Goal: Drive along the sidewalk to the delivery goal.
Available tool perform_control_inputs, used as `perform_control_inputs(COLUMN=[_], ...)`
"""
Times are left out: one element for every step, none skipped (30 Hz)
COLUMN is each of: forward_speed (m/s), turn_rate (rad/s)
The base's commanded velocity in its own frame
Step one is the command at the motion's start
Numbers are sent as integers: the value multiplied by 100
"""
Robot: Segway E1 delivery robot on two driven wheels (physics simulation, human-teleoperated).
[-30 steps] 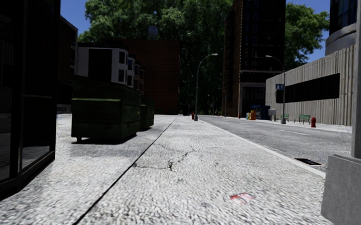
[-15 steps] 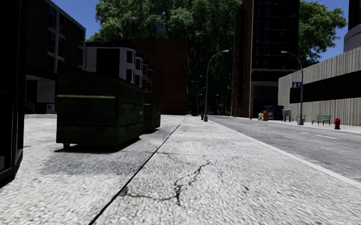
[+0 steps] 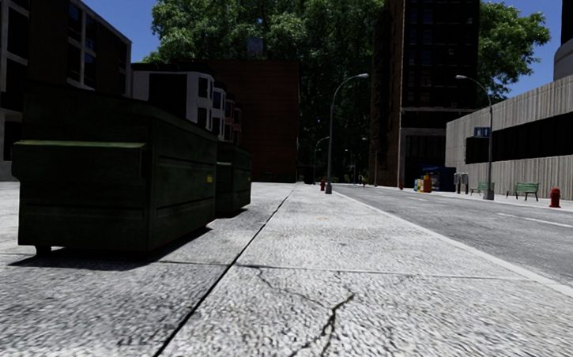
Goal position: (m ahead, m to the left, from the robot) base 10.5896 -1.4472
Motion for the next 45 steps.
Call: perform_control_inputs(forward_speed=[191,191,191,191,191,191,191,191,191,191,191,191,191,191,191,191,191,191,191,191,191,191,191,191,191,191,191,191,191,191,191,191,191,191,191,191,191,191,191,191,191,191,191,191,191], turn_rate=[0,0,0,0,0,0,0,0,-7,-7,-24,-41,-48,-48,-48,-33,-5,-5,0,0,0,0,0,0,0,0,0,0,0,0,0,0,0,0,0,0,0,0,0,0,0,0,0,0,0])
